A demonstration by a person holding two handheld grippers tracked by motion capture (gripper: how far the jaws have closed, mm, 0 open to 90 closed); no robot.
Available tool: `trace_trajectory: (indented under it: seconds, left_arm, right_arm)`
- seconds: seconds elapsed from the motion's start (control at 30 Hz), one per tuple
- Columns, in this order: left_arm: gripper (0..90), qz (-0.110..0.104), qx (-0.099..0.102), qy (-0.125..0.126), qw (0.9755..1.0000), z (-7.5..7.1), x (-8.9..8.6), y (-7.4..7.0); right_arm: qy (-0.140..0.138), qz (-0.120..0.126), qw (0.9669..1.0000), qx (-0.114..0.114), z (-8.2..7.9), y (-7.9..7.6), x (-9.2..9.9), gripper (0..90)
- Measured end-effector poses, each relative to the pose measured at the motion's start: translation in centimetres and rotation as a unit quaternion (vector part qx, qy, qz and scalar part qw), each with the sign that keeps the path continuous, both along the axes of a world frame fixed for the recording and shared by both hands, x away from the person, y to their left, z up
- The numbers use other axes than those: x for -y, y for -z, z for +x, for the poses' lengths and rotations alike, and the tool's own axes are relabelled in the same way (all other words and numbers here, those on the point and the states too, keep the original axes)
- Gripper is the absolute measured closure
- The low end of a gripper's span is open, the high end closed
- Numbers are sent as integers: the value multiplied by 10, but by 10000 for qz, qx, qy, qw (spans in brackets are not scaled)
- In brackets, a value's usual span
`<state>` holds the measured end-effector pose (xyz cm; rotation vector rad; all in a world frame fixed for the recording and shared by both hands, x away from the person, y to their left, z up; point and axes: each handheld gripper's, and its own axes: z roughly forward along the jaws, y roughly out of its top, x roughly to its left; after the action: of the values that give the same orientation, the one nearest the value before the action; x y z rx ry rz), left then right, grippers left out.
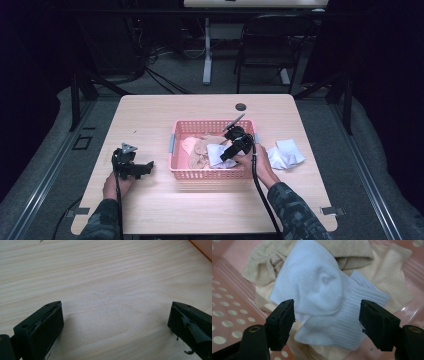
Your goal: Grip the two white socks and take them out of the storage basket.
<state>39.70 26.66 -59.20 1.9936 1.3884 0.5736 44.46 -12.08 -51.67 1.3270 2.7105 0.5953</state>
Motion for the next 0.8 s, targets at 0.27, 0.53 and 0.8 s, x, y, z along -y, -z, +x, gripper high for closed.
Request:
trace_trajectory:
  seconds: [0.27, 0.53, 0.8]
  left_arm:
    - [0, 13, -7, 9, 10000, 0, 0, 0]
    - [0, 0, -1, 1, 10000, 0, 0, 0]
    - [0, 0, -2, 1, 10000, 0, 0, 0]
  right_arm:
    - [112, -244, 9995, -149, 5, 7, -6, 446]
    - [81, -375, 9986, -352, 12, 11, -10, 650]
    - [61, -295, 9988, -384, 12, 10, -9, 861]
